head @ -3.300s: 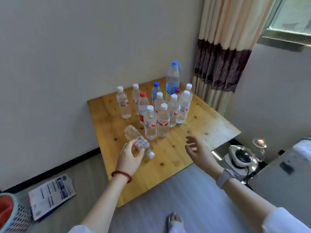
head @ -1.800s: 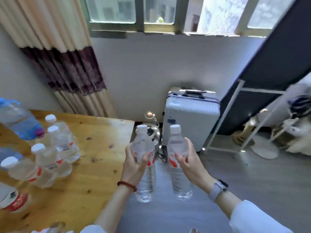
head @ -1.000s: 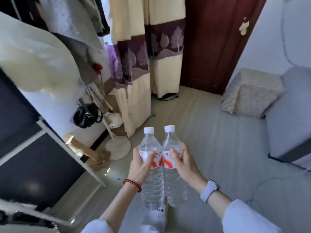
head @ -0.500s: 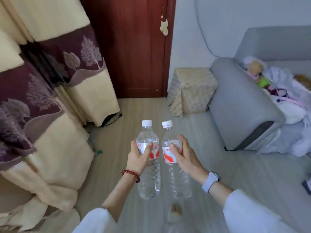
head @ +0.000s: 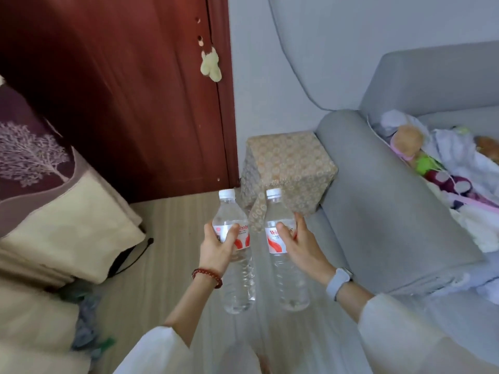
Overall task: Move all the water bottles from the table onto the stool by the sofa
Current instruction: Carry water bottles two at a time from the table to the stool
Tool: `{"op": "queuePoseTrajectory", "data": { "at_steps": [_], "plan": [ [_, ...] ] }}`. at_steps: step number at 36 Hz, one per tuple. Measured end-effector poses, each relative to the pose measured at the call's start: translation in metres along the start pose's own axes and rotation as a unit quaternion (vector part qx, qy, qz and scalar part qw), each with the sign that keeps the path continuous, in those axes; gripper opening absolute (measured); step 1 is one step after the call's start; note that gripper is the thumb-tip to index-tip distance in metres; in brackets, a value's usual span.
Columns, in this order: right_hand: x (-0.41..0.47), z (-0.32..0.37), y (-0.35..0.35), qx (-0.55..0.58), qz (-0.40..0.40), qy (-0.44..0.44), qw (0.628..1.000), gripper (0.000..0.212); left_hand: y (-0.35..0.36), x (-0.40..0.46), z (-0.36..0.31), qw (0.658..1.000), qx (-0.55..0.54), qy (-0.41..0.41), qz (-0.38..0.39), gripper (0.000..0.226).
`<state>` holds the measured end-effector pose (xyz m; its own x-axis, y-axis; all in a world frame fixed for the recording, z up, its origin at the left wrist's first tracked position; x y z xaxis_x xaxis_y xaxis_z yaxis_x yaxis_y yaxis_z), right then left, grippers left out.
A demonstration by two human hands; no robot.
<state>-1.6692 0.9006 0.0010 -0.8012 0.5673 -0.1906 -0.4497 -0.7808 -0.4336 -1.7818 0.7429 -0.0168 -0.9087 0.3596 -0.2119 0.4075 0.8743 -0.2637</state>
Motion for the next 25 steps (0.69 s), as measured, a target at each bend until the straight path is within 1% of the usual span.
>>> {"op": "queuePoseTrajectory", "data": {
  "at_steps": [3,8,10,12,14,16,18,22,25],
  "plan": [
    [0.074,0.008,-0.013,0.003,0.003,0.008,1.000,0.059,0.018,0.075,-0.021,1.000,0.008,-0.001,-0.004,0.021],
    [0.190,0.006,-0.026,0.016,-0.014,0.014,1.000,0.058,0.051,0.194,-0.034,0.999,0.033,-0.006,0.002,0.028],
    [0.242,0.001,-0.030,0.006,-0.026,0.021,0.999,0.058,0.067,0.245,-0.037,0.999,0.034,-0.011,0.007,0.028],
    [0.295,-0.002,-0.037,0.001,-0.037,0.020,0.999,0.053,0.084,0.297,-0.043,1.000,0.021,-0.015,0.014,0.031],
    [0.345,-0.003,-0.043,0.008,-0.039,0.008,0.999,0.041,0.101,0.346,-0.050,1.000,0.010,-0.019,0.016,0.045],
    [0.391,-0.004,-0.050,0.011,-0.037,0.009,0.999,0.029,0.117,0.390,-0.058,1.000,0.026,-0.007,0.006,0.056],
    [0.431,-0.008,-0.057,0.026,-0.036,0.029,0.999,0.033,0.135,0.427,-0.064,0.999,0.033,-0.009,0.003,0.063],
    [0.506,-0.024,-0.067,0.035,-0.050,0.048,0.997,0.056,0.173,0.495,-0.064,0.999,0.047,-0.012,0.007,0.072],
    [0.566,-0.042,-0.068,0.023,-0.055,0.049,0.997,0.059,0.204,0.547,-0.051,0.999,0.046,-0.025,0.003,0.074]
  ]
}}
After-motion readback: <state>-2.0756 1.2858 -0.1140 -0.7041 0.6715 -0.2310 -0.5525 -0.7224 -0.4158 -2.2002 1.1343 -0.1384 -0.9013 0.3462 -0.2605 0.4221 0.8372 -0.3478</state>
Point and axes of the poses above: each hand's wrist, its own x-axis towards the middle knuckle, its own y-axis out of the palm, z = x × y, the point moved 3 cm from there along x, towards the middle knuckle, and after that the axes turned 1 degree about x, right-handed, at the moved point
